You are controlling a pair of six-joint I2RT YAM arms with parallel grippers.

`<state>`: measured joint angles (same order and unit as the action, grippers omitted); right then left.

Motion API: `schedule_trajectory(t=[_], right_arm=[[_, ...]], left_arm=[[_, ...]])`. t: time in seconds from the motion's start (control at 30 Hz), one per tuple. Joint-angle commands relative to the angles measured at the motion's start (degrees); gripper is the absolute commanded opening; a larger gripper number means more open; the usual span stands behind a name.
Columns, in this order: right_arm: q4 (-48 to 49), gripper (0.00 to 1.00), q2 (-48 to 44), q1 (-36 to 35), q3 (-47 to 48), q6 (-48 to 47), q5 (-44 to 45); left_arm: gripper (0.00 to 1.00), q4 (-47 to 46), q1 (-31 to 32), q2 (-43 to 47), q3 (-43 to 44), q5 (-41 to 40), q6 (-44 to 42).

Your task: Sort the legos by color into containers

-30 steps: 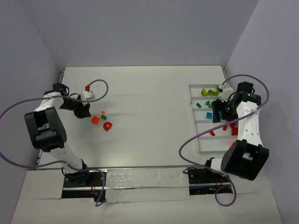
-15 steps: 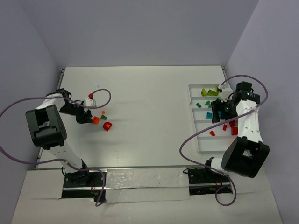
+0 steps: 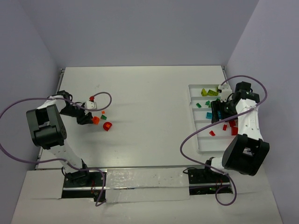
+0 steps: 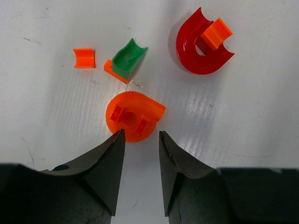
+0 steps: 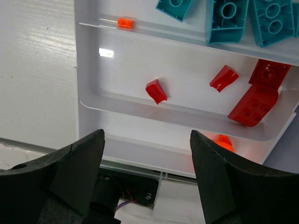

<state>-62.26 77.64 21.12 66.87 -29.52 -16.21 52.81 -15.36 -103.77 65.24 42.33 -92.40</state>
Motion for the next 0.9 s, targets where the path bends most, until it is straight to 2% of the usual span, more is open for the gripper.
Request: schedule_trajectory(t=[0.0, 0.23, 0.4, 0.47, 0.87], right_arm=[[-1.02, 0.81, 0.35, -0.47, 2.47, 0.66, -1.08], [-1.11, 0.81, 0.76, -0.48, 2.47, 0.97, -1.63], [-1.2, 0.8, 0.76, -0.47, 2.74, 0.96, -1.55], [-1.11, 0.8, 0.85, -0.47, 2.91, 1.04, -1.55], [-0.8, 0.86, 0.26, -1.08, 3.3, 1.4, -2.53]], left_arm=[[0.43, -3.08, 0.59, 0.52, -1.95, 1.85, -2.0], [0.43, -4.23, 0.81, 0.43, -2.23, 2.21, -1.73], [0.37, -4.57, 1.12, 0.68, -2.59, 1.53, -2.26], [0.29, -5.17, 1.12, 1.37, -3.45, 1.09, -2.7], [0.16, -7.38, 1.83, 4.64, -7.69, 0.05, -4.76]])
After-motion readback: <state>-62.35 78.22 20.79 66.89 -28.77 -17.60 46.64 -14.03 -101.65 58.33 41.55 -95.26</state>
